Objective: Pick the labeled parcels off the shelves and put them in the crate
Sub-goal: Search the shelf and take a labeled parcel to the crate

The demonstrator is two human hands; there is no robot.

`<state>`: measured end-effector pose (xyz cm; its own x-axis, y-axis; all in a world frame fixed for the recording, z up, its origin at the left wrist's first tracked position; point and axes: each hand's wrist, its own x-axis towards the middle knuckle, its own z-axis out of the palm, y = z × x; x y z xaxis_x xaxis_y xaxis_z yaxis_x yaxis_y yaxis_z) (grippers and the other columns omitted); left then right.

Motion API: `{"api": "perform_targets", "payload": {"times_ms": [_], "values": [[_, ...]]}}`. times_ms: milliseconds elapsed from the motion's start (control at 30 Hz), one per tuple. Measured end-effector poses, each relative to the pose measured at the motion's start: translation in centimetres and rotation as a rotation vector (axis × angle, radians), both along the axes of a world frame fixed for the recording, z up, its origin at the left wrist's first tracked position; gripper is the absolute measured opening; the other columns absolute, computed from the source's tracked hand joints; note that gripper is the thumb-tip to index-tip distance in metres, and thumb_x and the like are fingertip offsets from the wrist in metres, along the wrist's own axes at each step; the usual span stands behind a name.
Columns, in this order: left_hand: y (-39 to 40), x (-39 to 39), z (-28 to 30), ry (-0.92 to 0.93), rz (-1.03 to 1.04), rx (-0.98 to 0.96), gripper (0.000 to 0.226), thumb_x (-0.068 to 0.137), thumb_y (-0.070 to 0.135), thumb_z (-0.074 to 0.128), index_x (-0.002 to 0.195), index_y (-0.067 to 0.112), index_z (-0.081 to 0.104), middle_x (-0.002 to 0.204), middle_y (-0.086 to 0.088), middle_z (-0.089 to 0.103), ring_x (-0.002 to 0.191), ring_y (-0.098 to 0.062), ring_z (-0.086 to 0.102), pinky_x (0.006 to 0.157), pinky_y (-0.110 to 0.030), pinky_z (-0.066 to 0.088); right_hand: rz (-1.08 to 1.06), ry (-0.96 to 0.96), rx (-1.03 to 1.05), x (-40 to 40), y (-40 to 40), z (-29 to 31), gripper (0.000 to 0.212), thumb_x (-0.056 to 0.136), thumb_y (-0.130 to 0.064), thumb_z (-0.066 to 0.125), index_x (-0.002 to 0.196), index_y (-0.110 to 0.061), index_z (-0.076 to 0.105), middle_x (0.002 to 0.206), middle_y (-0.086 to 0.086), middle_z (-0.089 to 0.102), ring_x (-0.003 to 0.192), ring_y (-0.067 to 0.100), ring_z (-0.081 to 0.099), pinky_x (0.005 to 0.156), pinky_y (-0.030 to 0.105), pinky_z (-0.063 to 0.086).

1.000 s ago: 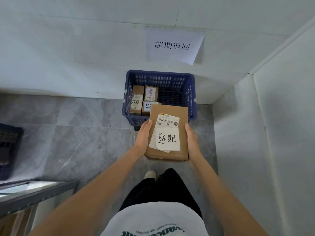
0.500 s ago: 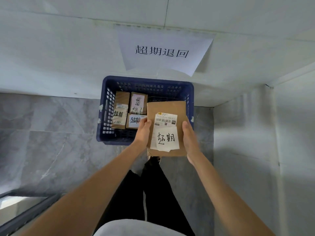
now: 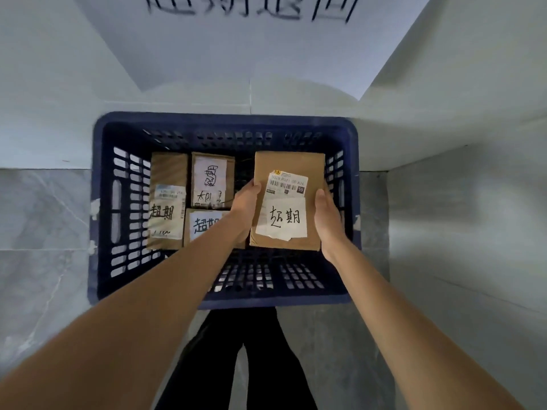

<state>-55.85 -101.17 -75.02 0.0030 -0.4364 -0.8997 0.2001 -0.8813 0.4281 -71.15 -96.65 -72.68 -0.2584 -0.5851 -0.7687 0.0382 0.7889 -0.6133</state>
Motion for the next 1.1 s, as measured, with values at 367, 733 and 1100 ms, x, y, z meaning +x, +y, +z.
{"api": "perform_targets", "payload": {"times_ms": [367, 733, 1100], "values": [[-3.0, 2.8, -7.6, -0.051, -0.075, -0.036, 0.041, 0.105, 0.026, 0.029, 0.143, 0.022, 0.043, 0.124, -0.005, 0.063, 0.107, -0.025, 0.063, 0.091, -0.041, 0.053, 0.012, -0.080, 0.018, 2.1, -4.4, -8.2, 0.047, 0.106, -0.042, 0.023, 0.153, -0.038, 0.026, 0.152, -0.004, 0.043, 0.137, 0.018, 0.044, 0.115, 0.045, 0.035], [-3.8, 2.1, -9.7, -0.078, -0.153, -0.004, 0.045, 0.105, 0.022, 0.029, 0.148, 0.028, 0.034, 0.136, -0.002, 0.055, 0.120, -0.024, 0.056, 0.106, -0.043, 0.045, -0.004, -0.068, 0.094, 1.1, -4.2, -9.4, 0.045, 0.108, -0.038, 0.020, 0.153, -0.038, 0.024, 0.154, -0.005, 0.039, 0.141, 0.018, 0.038, 0.116, 0.039, 0.030], [-3.5, 2.1, -11.0, -0.146, -0.125, 0.009, 0.043, 0.102, 0.031, 0.035, 0.144, 0.034, 0.040, 0.136, 0.001, 0.056, 0.117, -0.022, 0.058, 0.103, -0.043, 0.046, 0.002, -0.052, 0.119, 1.2, -4.5, -9.6, 0.049, 0.108, -0.040, 0.020, 0.156, -0.033, 0.017, 0.157, -0.002, 0.034, 0.143, 0.018, 0.034, 0.112, 0.034, 0.028]]}}
